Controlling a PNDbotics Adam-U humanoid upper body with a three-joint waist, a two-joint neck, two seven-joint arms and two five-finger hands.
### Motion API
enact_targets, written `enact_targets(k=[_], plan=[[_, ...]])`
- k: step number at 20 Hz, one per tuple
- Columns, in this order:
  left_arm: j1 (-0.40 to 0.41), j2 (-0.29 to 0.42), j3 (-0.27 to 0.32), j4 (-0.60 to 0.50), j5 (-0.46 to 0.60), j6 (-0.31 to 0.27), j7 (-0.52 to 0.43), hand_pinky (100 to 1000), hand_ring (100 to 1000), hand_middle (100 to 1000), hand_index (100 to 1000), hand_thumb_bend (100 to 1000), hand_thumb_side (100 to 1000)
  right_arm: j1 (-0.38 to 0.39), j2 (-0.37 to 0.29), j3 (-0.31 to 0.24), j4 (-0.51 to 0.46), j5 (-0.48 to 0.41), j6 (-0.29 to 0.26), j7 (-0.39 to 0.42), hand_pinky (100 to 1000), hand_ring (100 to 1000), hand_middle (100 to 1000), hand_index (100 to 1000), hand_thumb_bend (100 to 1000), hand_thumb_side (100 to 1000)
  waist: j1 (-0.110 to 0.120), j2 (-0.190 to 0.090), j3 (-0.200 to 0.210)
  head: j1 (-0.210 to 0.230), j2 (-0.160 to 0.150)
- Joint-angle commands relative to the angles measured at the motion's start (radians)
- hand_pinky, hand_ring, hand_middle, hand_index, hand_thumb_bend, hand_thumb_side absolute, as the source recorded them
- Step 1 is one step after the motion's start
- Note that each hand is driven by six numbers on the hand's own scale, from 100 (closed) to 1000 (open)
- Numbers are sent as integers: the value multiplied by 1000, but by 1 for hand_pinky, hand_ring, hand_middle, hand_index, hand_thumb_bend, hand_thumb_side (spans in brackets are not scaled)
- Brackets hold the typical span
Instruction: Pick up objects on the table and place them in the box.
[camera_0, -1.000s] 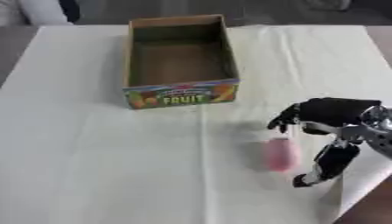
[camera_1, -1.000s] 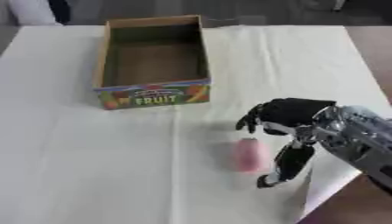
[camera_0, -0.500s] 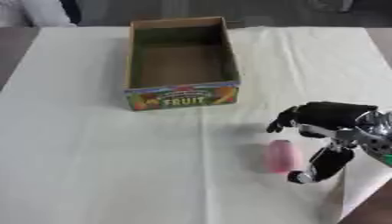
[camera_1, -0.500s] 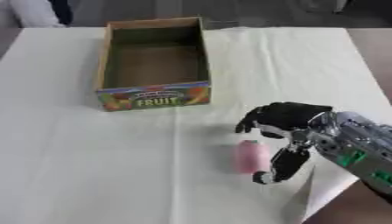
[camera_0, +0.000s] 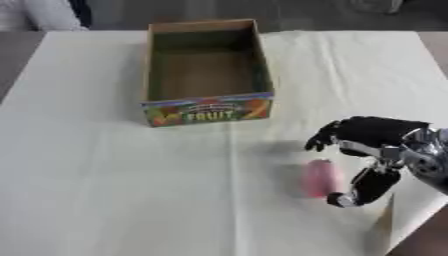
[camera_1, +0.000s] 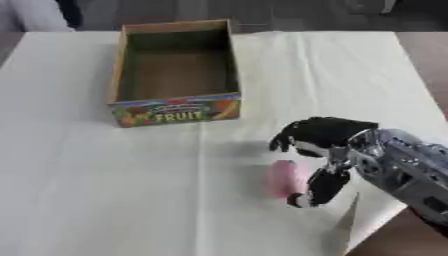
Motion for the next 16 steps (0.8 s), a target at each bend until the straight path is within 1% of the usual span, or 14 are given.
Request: enact_targets(k=[1,2,6,7,10,12,13,16], plan=[[-9,11,-1,-19,1,0,-3,711,698,642,837,100,711,-15,-10,-2,-14,5,17,9,730,818,726,891,491,250,0,-14,2,-4,-14],[-9,11,-1,-19,1,0,-3,711,698,642,837,100,711,-15,-9,0,-14,5,21,13,730,817,721,889,479,244,0,-14,3,-4,-14],[-11,11,-2,-19,1,-1,-4,711,698,642,837,100,711,-19,-5,5,-14,7,32,25,729,816,714,883,489,243,-1,-13,5,-5,-14],[-11,11,-2,-19,1,-1,-4,711,698,641,837,100,712,-18,-5,6,-14,9,36,28,730,817,700,866,476,213,-1,-13,6,-5,-15],[-12,11,-3,-19,2,-1,-4,711,699,641,837,100,712,-17,-6,6,-14,24,59,45,731,819,701,866,459,170,-2,-13,9,-6,-18],[-12,11,-3,-19,3,-2,-4,710,699,640,837,100,713,-15,-5,4,-14,30,74,52,731,819,699,866,441,121,-2,-13,11,-6,-19],[-12,11,-3,-19,3,-2,-5,710,699,640,837,100,713,-14,-4,3,-14,32,79,56,731,819,697,866,415,100,-2,-13,12,-6,-19],[-13,10,-3,-19,5,-2,-5,710,699,639,837,100,714,-14,-3,2,-14,31,87,64,730,817,693,864,381,100,-2,-13,13,-7,-20]])
